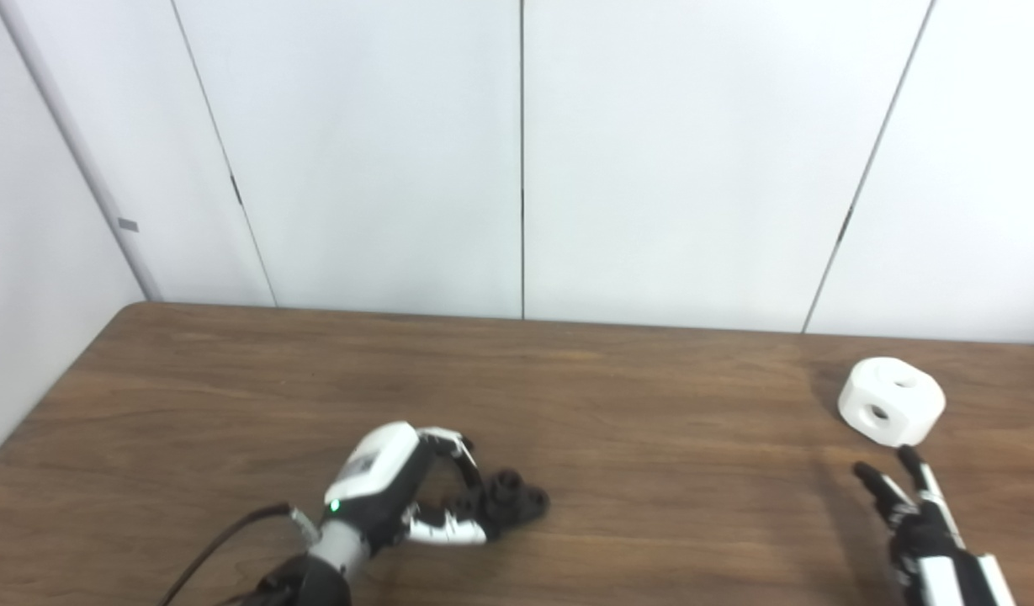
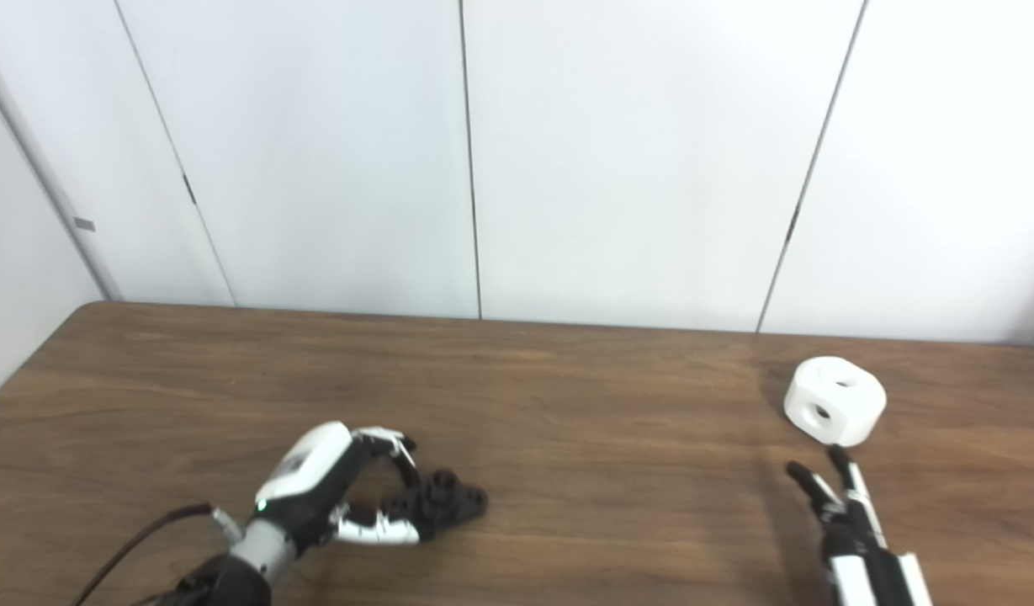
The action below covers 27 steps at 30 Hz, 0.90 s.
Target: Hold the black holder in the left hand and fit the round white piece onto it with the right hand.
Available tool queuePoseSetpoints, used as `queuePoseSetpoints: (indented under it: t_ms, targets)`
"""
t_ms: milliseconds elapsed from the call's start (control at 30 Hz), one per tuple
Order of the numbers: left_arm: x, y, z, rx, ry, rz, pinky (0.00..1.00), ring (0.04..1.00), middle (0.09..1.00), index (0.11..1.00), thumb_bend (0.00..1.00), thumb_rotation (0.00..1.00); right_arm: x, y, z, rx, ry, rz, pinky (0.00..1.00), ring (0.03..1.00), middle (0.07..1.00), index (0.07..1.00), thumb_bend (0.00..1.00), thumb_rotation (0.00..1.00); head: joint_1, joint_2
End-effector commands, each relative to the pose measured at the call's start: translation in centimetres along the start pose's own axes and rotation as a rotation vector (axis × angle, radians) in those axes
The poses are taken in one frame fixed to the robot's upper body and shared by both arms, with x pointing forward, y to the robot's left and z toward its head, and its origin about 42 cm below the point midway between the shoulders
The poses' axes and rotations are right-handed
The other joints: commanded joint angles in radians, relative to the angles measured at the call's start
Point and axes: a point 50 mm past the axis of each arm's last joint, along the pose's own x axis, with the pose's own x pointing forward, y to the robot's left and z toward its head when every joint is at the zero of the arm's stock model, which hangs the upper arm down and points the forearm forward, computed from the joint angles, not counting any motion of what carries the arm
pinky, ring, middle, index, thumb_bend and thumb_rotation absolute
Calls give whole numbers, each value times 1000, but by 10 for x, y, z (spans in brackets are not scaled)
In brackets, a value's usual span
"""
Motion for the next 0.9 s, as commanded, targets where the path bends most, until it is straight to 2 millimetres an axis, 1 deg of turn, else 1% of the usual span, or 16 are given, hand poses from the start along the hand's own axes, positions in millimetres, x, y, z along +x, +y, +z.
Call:
queuePoseSetpoints:
  t_ms: [0, 133, 300, 367, 467, 533, 700, 867]
  targets:
    - [-6, -13, 14, -7, -60, -71, 793, 868, 795, 488, 514, 52, -8, 14, -4, 30, 19, -28, 1000, 940, 872, 974, 581, 904, -9, 5]
    - [-15, -25, 21, -27, -76, -122, 796, 876, 800, 488, 513, 53, -7, 22, 3, 29, 20, -24, 1000, 946, 881, 982, 570, 922, -49, 35]
    - [-28, -43, 22, -44, -91, -197, 803, 887, 807, 488, 514, 53, -6, 32, 12, 16, 21, -24, 1000, 953, 891, 983, 565, 937, -81, 65]
    - [-32, -46, 22, -51, -98, -218, 803, 890, 810, 488, 514, 52, -6, 34, 16, 1, 22, -24, 1000, 952, 894, 983, 564, 944, -94, 81]
    - [-35, -51, 22, -58, -106, -242, 806, 893, 816, 489, 513, 52, -7, 36, 20, -9, 26, -26, 1000, 950, 890, 981, 565, 946, -104, 92]
    - [-37, -56, 22, -36, -111, -254, 820, 898, 817, 489, 514, 53, -7, 37, 23, -5, 22, -21, 1000, 949, 882, 985, 570, 939, -112, 103]
    - [-38, -64, 22, 21, -120, -245, 840, 908, 817, 489, 514, 49, -8, 35, 28, 0, 24, -22, 1000, 951, 879, 987, 583, 934, -118, 116]
    - [-37, -69, 21, 148, -147, -214, 860, 892, 802, 489, 516, 50, -9, 33, 32, -1, 29, -25, 1000, 952, 884, 989, 586, 937, -119, 121]
